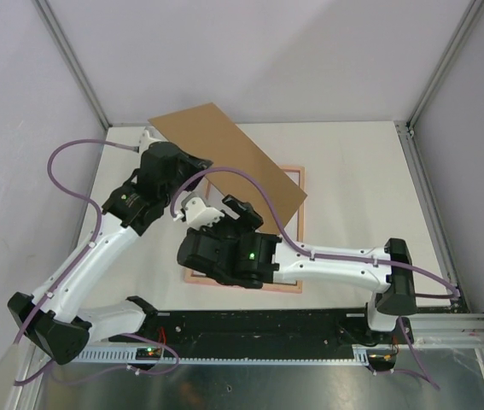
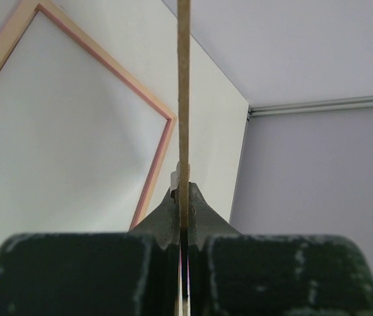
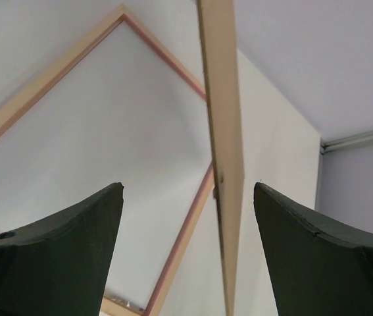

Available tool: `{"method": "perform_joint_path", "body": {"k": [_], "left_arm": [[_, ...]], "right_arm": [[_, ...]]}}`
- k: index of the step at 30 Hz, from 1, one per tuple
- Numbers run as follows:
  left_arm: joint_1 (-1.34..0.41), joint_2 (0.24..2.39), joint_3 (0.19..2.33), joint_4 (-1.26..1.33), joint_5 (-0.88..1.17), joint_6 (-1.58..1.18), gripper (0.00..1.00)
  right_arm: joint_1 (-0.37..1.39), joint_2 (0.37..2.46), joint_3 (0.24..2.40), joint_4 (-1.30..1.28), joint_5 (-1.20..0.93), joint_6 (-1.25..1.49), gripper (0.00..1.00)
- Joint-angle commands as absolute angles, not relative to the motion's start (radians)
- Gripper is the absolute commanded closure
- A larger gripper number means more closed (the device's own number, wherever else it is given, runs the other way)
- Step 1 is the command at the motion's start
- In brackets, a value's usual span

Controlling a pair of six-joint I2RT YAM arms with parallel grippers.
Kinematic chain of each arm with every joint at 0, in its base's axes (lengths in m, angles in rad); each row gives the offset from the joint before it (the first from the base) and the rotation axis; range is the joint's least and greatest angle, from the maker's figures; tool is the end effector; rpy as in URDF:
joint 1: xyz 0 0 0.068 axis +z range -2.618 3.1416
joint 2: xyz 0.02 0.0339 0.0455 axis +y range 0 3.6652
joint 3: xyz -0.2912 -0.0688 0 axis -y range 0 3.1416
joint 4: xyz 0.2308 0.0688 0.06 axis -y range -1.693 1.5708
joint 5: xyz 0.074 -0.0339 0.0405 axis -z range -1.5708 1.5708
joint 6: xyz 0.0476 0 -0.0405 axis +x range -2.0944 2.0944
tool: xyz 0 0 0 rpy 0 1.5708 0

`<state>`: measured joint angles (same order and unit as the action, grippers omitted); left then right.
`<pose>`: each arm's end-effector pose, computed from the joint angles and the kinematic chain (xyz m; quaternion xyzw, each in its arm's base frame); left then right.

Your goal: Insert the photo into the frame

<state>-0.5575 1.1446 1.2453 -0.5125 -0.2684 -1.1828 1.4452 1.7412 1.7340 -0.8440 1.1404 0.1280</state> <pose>0.2045 -0.1126 0.4136 -0.3248 0.7665 -0.3427 0.4355 0.0883 0.3542 0.3882 -0.3319 0.7394 -0.1470 0.5670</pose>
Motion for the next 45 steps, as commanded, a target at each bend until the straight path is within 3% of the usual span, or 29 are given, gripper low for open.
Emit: {"method": "perform_joint_path", "body": {"k": [1,13,17,20,22,24,26,29,31,35,38,45], "left_arm": [[-0.567,1.109,1.299,-0.462,-0.322,-1.226,1.0],[-0.567,1.096,1.275,-0.464,-0.319,-1.229,1.0],[-0.567,1.096,1.275,-0.464,-0.316,-1.226,1.0],[-0.567,1.097,1.279,-0.464,-0.313,-1.22,1.0],[-0.568,1.1,1.283,-0.463,-0.308,-1.213,1.0],[-0.568,1.104,1.29,-0.463,-0.298,-1.197,1.0],[-0.568,1.109,1.302,-0.462,-0.288,-1.171,0.91],[-0.568,1.109,1.317,-0.462,-0.287,-1.134,0.53],[-0.568,1.109,1.336,-0.461,-0.296,-1.101,0.36],[-0.563,1.109,1.397,-0.459,-0.32,-1.02,0.12],[-0.54,1.118,1.474,-0.459,-0.315,-0.947,0.02],[-0.424,1.135,1.601,-0.451,-0.26,-0.828,0.0]], "right_arm": [[1.414,1.767,1.801,-0.862,1.222,0.063,0.17],[1.35,1.835,1.798,-0.877,1.207,0.037,0.36],[1.338,1.843,1.801,-0.877,1.211,0.03,0.59],[1.326,1.846,1.803,-0.876,1.215,0.019,0.89],[1.324,1.847,1.804,-0.876,1.226,0.013,0.97],[1.325,1.846,1.806,-0.875,1.242,0.01,0.99],[1.328,1.844,1.808,-0.872,1.263,0.006,1.0],[1.331,1.834,1.812,-0.868,1.286,0.004,1.0],[1.33,1.823,1.814,-0.864,1.297,0.004,1.0],[1.32,1.796,1.815,-0.862,1.31,-0.018,1.0],[1.306,1.762,1.81,-0.863,1.309,-0.016,1.0],[1.254,1.674,1.792,-0.913,1.294,0.03,1.0]]}}
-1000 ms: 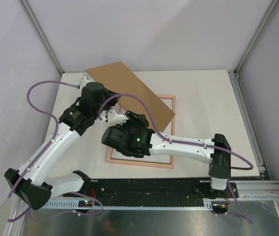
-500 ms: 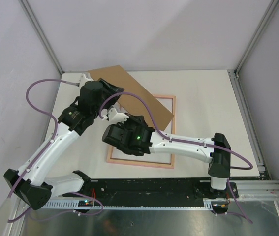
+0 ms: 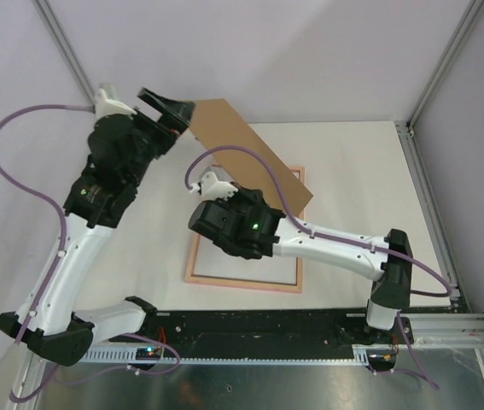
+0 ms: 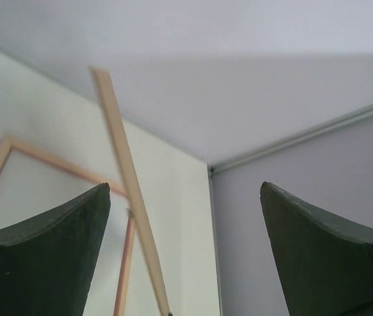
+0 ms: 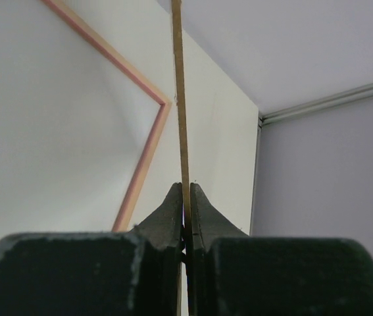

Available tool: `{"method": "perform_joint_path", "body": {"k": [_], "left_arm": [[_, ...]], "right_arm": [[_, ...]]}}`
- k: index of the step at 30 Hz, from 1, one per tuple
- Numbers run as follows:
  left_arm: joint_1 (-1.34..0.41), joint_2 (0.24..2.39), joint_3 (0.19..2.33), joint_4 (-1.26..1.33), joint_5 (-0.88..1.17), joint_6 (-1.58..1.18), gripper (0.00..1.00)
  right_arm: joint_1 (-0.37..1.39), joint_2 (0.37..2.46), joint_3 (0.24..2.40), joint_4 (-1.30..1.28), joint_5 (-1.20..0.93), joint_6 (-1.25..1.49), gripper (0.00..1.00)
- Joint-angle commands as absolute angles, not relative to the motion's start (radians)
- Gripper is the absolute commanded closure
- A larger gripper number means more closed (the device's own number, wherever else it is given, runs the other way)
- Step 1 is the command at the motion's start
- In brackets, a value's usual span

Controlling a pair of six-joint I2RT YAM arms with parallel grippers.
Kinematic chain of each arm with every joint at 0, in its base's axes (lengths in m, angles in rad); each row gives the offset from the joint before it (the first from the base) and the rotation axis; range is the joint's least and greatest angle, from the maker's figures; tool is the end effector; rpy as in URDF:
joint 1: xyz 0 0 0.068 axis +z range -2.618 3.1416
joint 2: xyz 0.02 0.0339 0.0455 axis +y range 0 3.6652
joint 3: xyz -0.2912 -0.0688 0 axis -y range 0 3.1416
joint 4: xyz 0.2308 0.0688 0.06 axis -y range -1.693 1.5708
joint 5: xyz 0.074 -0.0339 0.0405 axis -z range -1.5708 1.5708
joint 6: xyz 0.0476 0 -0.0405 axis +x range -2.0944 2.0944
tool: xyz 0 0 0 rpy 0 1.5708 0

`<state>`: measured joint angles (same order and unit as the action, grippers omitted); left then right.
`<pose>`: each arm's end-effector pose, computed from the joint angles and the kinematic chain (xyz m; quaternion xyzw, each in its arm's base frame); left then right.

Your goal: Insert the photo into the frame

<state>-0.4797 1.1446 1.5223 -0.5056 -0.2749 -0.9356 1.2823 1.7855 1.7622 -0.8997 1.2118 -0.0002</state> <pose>0.1930 -0.0858 0.5043 -0.2562 0.7041 -0.3471 0.5640 0.1477 0.3410 0.3803 -0.3209 0.7329 -0.2763 0.5325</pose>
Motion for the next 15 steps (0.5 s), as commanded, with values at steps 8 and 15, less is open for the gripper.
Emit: {"method": "perform_joint_path", "body": {"k": [8,15], "left_arm": [[-0.203,1.176,1.661,-0.417,-0.081,-0.826,0.03],[-0.08,1.258,1.516,-0.377,0.078,-0.846,0.12]], "right_arm": [[1.136,1.522,1.791,-0.976,1.134,0.137,1.0],[0.83,1.344,1.819,-0.978,0.54,0.282,1.0]]}}
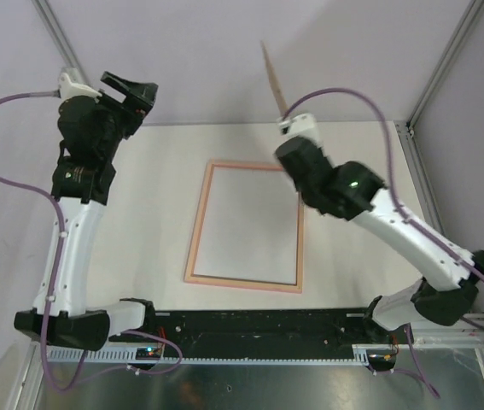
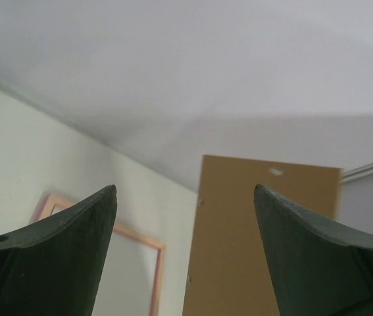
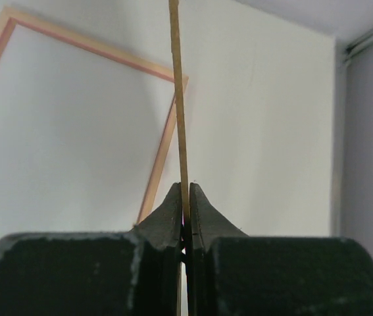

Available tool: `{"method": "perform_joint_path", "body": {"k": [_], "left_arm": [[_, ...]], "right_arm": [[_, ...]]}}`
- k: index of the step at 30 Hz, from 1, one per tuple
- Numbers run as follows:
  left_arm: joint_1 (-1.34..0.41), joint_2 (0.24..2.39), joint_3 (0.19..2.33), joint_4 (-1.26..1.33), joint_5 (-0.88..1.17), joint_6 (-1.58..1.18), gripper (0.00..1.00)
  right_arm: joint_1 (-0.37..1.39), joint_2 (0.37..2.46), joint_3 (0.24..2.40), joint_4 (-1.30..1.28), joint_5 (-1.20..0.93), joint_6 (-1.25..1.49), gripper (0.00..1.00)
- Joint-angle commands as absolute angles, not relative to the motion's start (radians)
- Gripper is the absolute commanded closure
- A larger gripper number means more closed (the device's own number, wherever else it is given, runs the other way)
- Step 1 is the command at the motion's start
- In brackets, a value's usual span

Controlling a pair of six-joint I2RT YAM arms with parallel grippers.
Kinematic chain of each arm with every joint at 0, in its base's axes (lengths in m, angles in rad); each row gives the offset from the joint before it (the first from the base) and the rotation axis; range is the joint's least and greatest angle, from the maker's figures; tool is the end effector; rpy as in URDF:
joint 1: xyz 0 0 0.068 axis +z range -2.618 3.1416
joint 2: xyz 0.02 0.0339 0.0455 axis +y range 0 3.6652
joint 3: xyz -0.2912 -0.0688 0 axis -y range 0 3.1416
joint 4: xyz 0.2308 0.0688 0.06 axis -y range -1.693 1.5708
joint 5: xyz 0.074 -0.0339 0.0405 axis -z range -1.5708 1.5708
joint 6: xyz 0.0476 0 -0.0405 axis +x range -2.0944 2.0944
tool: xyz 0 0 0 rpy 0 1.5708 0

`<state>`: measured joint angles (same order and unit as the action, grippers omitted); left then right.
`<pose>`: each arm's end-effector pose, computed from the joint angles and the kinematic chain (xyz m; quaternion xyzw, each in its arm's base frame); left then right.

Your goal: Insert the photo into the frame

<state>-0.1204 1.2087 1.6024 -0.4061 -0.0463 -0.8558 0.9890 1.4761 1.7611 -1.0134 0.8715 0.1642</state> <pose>0.2271 -0.0253 0.5283 -0.2709 0.6579 -0.3149 0.6282 0.1816 0.2099 0.4562 -0.1735 0.8271 -0.1209 0.5207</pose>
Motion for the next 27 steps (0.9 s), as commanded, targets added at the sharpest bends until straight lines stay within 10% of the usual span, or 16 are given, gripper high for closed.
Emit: {"method": "perform_joint_path", "body": {"k": [1,12,27], "left_arm": [[-0.069,1.272,1.479,-0.366,0.091,-0.843,0.13],[0.072,1.438,1.148,-0.278,0.132,-0.809,0.34],[0.078,1.519,0.865,-0.178,0.104,-0.845,0.61]], "right_arm": [[0.766,1.323,1.807,-0.968,0.431,0.304,1.0],[0.184,1.108,1.357,-0.551,-0.611,0.661,1.0],[0.103,0.948,0.766,0.067,-0.761,1.07,1.0]]}}
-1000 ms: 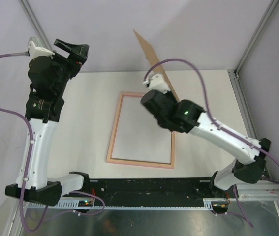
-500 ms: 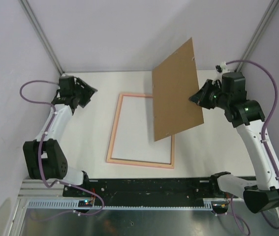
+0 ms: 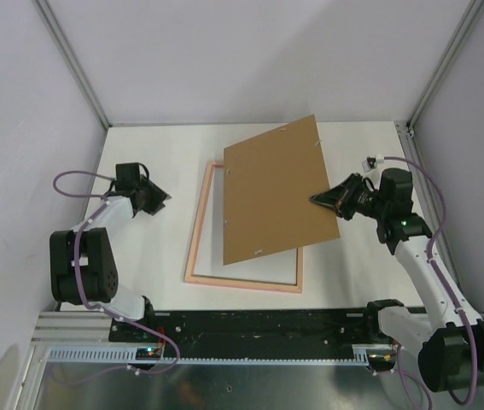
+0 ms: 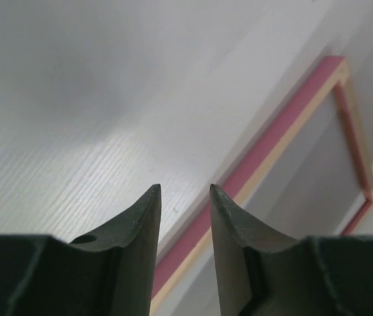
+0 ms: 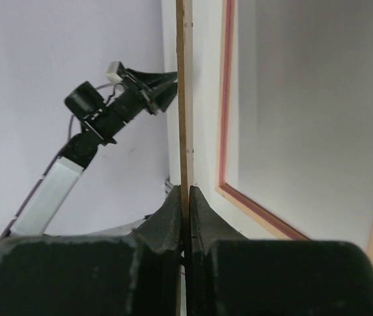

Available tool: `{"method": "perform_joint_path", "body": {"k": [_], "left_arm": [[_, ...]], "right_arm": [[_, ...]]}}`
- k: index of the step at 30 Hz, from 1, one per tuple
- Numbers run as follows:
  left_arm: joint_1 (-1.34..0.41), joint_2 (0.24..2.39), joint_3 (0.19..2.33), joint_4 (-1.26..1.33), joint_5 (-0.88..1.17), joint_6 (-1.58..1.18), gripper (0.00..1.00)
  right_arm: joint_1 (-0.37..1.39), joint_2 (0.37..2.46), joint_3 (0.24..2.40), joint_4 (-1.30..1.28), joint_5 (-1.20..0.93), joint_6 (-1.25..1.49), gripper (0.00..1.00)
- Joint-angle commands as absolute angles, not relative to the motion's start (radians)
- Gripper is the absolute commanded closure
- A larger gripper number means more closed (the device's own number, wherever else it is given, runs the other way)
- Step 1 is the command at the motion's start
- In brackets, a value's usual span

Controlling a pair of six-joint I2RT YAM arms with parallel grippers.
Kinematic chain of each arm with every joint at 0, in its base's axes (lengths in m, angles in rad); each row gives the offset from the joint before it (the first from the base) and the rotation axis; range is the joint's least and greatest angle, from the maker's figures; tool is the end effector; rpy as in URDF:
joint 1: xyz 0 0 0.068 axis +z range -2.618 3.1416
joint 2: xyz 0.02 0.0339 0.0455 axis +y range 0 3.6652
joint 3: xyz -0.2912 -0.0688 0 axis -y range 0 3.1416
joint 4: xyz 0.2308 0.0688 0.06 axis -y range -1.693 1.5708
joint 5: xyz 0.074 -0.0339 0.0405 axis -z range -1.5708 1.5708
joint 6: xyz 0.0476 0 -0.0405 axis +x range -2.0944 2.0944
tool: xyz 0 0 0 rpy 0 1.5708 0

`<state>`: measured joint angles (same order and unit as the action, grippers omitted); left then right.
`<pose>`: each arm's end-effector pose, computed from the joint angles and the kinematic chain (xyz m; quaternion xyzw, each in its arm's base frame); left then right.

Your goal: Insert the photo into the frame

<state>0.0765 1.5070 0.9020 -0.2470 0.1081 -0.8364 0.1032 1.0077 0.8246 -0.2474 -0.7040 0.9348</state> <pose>0.3048 0.0182 0.2309 -0.3949 0.8474 -0.1772 0.3074 0.1984 0.0515 0.3307 0.1489 0.7980 0.5033 0.2960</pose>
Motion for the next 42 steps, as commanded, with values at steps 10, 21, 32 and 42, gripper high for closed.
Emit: {"method": "perform_joint_path", "body": {"k": [10,21,32,42], "left_arm": [[0.029,1.521,0.777,-0.131,0.092,-0.867,0.7],[-0.044,1.498,0.7,-0.113,0.05,-0.921,0.8],[-0.103,1.479,0.671,-0.112,0.039,-0.951,0.88],[-0.139,1.486,0.653,-0.11,0.036,-0.961,0.93]], "right_arm": [[0.193,0.9,0.518,0.29,-0.609,1.155,1.0],[0.285,0.955,0.326,0.538,-0.483,1.226,1.0],[0.344,1.06,0.238,0.741,-0.42,1.249,1.0],[0.393,1.199,0.224,0.909,-0.394,1.258,1.0]]}}
